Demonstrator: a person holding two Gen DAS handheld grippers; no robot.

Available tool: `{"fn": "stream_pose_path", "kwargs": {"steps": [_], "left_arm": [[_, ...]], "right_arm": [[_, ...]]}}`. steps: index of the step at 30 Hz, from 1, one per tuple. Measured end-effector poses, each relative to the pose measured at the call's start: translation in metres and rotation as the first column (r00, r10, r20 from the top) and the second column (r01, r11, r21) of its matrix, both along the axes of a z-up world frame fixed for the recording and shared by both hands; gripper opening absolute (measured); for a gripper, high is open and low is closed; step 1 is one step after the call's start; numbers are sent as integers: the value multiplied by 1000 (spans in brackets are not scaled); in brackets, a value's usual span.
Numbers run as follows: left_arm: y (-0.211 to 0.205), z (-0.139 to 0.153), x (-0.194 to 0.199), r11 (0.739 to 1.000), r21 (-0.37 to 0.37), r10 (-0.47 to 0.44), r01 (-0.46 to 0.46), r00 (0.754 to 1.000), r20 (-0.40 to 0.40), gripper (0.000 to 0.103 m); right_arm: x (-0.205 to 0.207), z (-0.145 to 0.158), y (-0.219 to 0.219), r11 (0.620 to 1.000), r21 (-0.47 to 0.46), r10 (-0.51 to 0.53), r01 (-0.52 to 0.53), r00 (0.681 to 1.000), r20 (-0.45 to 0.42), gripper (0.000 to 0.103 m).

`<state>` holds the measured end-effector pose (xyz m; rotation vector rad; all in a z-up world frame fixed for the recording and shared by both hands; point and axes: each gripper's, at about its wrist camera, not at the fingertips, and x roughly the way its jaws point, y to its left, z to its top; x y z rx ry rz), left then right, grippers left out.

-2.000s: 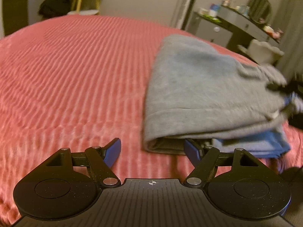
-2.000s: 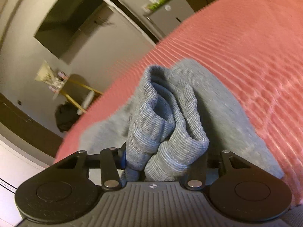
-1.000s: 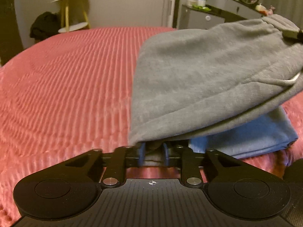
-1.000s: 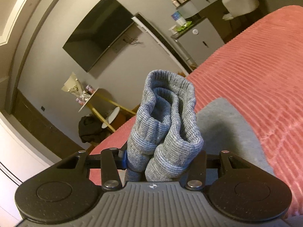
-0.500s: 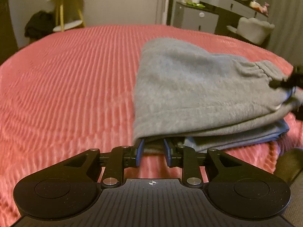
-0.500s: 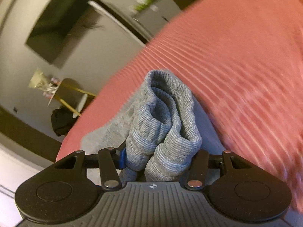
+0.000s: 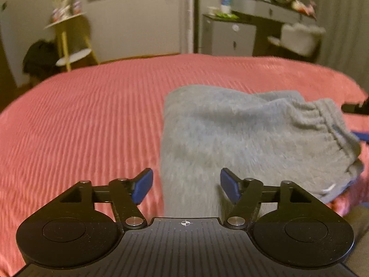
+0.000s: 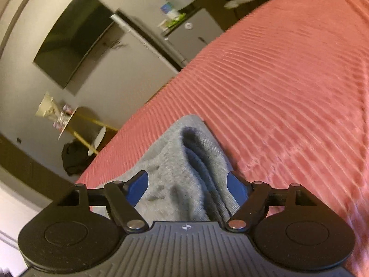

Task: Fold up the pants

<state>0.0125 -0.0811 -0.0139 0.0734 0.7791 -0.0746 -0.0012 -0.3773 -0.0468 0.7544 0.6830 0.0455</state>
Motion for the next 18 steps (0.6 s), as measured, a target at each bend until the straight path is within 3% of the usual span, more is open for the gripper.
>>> {"fn": "stream_pose_path", "kwargs": {"steps": [3,6,9,12,14,16,17,18], "left_arm": [[-5,-7,29,1000,18,13,-13,1000,-23,74],[4,-15,55,999,-6,51,-52,997,-57,75],[16,-22,80,997,-26,69,-72,993,-96,78],[28,-28,98,990,-132,36,-56,989,-147,81],[33,-33,111,975,-214,11,-50,984,-178,81],[34,-37,121,962,-270,-5,-48,981,-193,76],[33,-39,124,959,-280,-4,-53,980,-198,73],[31,-40,126,959,-280,-4,-53,980,-200,63]], "right_arm": [[13,3,5,996,-1,84,-84,996,31,77],[35,-5,1,991,31,133,-133,991,-4,77],[55,-20,-13,975,165,154,-146,987,-35,76],[72,-35,-24,952,271,161,-141,985,-56,75],[81,-44,-29,936,318,171,-149,984,-42,65],[88,-48,-29,941,303,172,-147,984,-56,34],[92,-48,-28,951,268,175,-152,983,-64,31],[92,-47,-28,958,239,178,-160,982,-59,29]]}}
